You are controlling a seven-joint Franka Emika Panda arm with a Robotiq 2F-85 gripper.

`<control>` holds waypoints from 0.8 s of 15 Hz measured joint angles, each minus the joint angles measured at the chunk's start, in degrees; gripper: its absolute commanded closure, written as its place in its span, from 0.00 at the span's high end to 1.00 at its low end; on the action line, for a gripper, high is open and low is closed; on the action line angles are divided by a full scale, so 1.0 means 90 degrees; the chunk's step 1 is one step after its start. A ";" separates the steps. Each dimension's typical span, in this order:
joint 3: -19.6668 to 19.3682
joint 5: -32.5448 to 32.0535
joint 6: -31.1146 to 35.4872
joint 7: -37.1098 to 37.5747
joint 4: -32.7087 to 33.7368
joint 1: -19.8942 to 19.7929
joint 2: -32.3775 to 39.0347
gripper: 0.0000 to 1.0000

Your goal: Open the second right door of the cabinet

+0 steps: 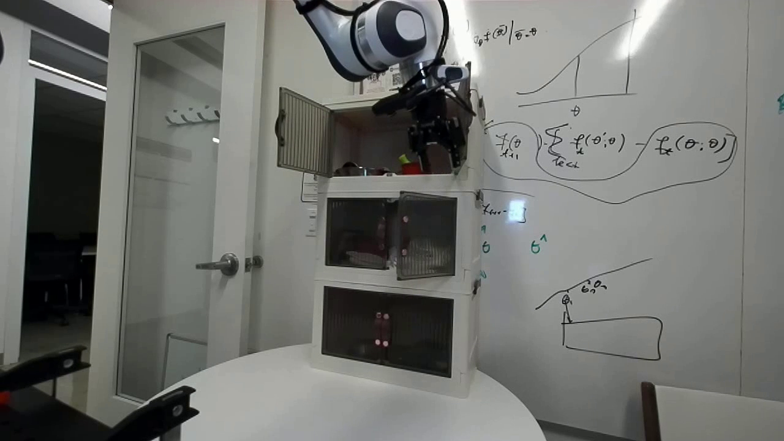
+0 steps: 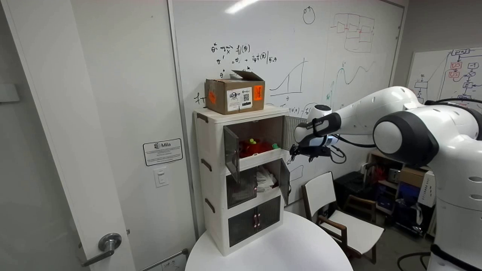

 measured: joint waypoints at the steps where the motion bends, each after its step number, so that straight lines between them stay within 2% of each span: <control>1: 0.0014 0.0021 0.0002 -0.0001 -0.0023 -0.0007 -0.0039 1.00; 7: 0.0525 0.1098 -0.0167 -0.0356 -0.0246 -0.0018 -0.0110 1.00; 12: 0.0615 0.1083 -0.0222 -0.0348 -0.0486 -0.0015 0.0072 1.00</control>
